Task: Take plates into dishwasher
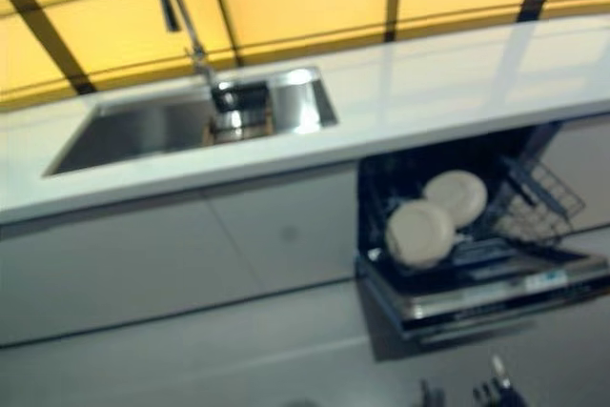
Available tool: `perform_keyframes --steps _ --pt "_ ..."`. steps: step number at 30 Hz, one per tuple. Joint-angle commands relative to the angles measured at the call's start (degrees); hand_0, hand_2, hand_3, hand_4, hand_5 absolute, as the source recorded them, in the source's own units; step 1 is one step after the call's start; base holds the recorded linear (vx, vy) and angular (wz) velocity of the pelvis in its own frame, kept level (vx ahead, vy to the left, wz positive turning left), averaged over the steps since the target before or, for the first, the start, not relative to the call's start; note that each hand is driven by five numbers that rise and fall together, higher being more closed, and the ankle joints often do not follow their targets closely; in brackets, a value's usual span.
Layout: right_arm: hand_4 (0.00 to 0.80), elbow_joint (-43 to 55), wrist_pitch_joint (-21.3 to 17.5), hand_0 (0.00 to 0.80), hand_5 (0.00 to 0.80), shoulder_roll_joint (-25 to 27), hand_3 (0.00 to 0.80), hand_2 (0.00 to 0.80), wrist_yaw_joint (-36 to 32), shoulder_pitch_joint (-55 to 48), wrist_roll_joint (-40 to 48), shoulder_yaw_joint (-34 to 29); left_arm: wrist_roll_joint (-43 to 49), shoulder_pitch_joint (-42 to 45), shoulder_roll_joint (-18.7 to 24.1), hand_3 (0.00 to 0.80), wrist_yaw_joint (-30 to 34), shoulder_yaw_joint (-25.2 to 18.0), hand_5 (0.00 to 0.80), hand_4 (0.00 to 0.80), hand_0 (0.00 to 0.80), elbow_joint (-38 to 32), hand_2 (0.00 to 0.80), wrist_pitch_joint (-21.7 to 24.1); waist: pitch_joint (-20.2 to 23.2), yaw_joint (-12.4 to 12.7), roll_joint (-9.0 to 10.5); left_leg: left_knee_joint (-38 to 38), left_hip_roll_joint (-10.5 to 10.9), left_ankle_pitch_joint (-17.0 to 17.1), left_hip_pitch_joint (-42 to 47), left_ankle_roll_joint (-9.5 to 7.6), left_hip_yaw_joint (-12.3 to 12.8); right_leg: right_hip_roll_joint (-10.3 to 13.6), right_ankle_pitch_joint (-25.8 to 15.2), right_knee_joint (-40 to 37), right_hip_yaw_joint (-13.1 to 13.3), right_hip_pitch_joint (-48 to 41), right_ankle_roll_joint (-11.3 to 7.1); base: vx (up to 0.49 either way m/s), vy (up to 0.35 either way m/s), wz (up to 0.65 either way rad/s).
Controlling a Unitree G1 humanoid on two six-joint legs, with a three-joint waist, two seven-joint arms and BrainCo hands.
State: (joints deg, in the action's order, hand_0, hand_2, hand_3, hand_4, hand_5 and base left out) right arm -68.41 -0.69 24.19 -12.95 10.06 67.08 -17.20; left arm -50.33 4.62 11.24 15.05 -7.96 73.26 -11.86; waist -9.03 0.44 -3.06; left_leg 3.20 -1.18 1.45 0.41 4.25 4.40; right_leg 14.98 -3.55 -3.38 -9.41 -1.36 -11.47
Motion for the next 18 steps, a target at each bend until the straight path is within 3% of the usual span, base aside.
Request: perform_keyframes --steps 1,3,6,7,8,9,12,18 --pt "0.000 -0.8 -0.9 0.000 0.000 0.4 0.000 0.000 -2.1 1.2 1.3 -0.3 0.2 -3.7 3.6 0.000 -0.6 -2.0 0.000 0.000 0.000 0.3 0.000 0.3 -1.8 1.4 1.08 -2.1 1.1 -0.9 0.1 -3.06 1.0 -5.8 1.3 17.7 -3.4 6.2 3.78 0.080 -0.158 -0.60" --pt "0.000 -1.8 -0.5 0.000 0.000 0.1 0.000 0.000 -3.9 -0.1 1.7 -1.5 -0.3 -4.2 4.8 0.000 -2.0 -1.9 0.000 0.000 0.000 -0.1 0.000 0.8 -2.7 0.4 1.71 -2.9 1.2 -2.0 1.6 -3.36 -1.1 -4.0 -2.2 19.9 0.2 10.9 3.17 0.134 -0.293 -0.15" --pt "0.000 -3.1 -0.1 0.000 0.000 0.6 0.000 0.000 -5.4 0.3 2.3 -2.6 -2.2 -5.2 5.5 0.000 -1.3 -2.0 0.000 0.000 0.000 0.6 0.000 1.9 -2.9 -1.2 2.06 -2.7 0.8 -3.8 2.1 -3.08 -1.7 -1.7 -5.1 10.6 3.2 12.5 2.44 0.062 -0.256 0.15" --pt "0.000 -3.2 0.0 0.000 0.000 0.5 0.000 0.000 -5.1 0.6 2.8 -2.8 -2.0 -5.5 5.6 0.000 -1.4 -3.3 0.000 0.000 0.000 0.9 0.000 1.9 -2.8 -1.7 1.99 -3.0 0.7 -4.0 1.7 -3.22 -1.9 -2.8 -4.6 8.9 5.1 11.8 2.23 0.037 -0.211 0.52" --pt "0.000 -3.0 0.5 0.000 0.000 0.4 0.000 0.000 -4.2 0.9 3.5 -2.8 -2.6 -5.5 5.7 0.000 -2.0 -4.2 0.000 0.000 0.000 0.6 0.000 2.0 -2.6 -1.7 1.99 -3.1 0.4 -4.0 1.4 -3.07 -1.7 -3.4 -4.2 7.8 5.2 11.1 1.95 -0.014 -0.233 0.57" --pt "0.000 -2.9 -0.1 0.000 0.000 0.1 0.000 0.000 -2.8 1.3 3.8 -3.3 -4.0 -5.5 5.7 0.000 -2.8 -4.8 0.000 0.000 0.000 -0.1 0.000 1.7 -2.2 -1.1 1.97 -2.3 -1.0 -3.1 1.3 -2.30 0.0 -2.9 -4.0 6.8 2.7 9.8 1.34 -0.031 -0.199 0.71" --pt "0.000 -2.5 -1.1 0.000 0.000 -0.3 0.000 0.000 -1.8 1.3 5.6 -4.0 -1.9 -5.8 5.3 0.000 -2.7 -4.2 0.000 0.000 0.000 -0.6 0.000 1.5 -1.9 -0.6 2.11 -0.5 -2.1 -1.6 1.2 -1.39 1.1 -3.2 -3.8 4.2 0.2 7.4 1.34 -0.019 -0.158 0.54" --pt "0.000 -2.3 -1.6 0.000 0.000 -0.4 0.000 0.000 0.2 1.8 5.9 -4.4 -1.1 -5.8 4.3 0.000 -1.6 -3.3 0.000 0.000 0.000 0.6 0.000 2.5 -1.3 -0.6 1.30 1.4 -2.9 -0.7 1.5 0.04 1.5 -2.8 -3.3 3.0 -1.8 5.5 1.10 0.015 -0.025 0.12"
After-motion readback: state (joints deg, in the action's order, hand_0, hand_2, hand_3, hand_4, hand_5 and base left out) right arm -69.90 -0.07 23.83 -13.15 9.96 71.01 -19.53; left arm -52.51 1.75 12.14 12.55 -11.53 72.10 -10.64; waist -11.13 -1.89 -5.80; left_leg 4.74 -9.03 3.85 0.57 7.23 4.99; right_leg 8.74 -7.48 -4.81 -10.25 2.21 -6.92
